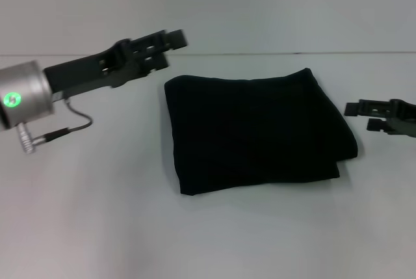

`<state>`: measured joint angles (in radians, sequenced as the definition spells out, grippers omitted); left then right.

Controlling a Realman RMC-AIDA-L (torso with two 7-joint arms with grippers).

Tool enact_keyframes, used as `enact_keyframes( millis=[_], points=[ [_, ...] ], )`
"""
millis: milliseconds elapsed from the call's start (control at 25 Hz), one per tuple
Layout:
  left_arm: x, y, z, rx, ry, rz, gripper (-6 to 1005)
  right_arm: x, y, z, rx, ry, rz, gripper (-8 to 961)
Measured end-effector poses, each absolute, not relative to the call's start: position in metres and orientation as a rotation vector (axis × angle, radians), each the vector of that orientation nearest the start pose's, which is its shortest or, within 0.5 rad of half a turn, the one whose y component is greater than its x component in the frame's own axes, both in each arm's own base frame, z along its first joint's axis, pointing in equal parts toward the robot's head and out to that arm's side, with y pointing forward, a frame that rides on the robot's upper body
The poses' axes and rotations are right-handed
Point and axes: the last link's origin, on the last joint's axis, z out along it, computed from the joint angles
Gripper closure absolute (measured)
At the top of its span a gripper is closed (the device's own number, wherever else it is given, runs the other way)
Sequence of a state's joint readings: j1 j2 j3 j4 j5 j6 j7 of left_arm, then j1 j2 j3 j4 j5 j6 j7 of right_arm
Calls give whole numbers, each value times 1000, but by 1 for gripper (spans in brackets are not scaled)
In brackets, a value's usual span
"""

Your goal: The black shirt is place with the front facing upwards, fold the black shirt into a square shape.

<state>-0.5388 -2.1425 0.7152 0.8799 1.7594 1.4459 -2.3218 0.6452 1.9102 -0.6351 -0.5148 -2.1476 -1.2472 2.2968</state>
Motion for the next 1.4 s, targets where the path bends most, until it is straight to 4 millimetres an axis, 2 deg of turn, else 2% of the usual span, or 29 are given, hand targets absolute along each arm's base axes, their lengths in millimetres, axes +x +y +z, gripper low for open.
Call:
enact_keyframes(
  millis=[160, 320, 600, 800, 1080, 1200, 1400],
  points=[
    [-228, 362, 43, -2164, -1615, -1216, 149, 284, 406, 50, -2134, 1740, 478, 28],
    [-236, 359, 51, -2132, -1609, -1233, 47, 265, 416, 50, -2162, 1742, 437, 28],
    [-238, 357, 57, -2125, -1598, -1261, 50, 244, 428, 48, -2152, 1802, 377, 28],
    [-239, 357, 60, -2117, -1596, -1270, 52, 231, 437, 46, -2145, 1794, 274, 28],
    [-241, 356, 57, -2113, -1615, -1274, 51, 209, 448, 28, -2184, 1720, 173, 29],
    [-242, 354, 57, -2106, -1620, -1281, 52, 206, 447, 22, -2195, 1706, 159, 29],
    [-245, 351, 60, -2085, -1616, -1314, 52, 206, 446, 22, -2197, 1715, 160, 29]
  ],
)
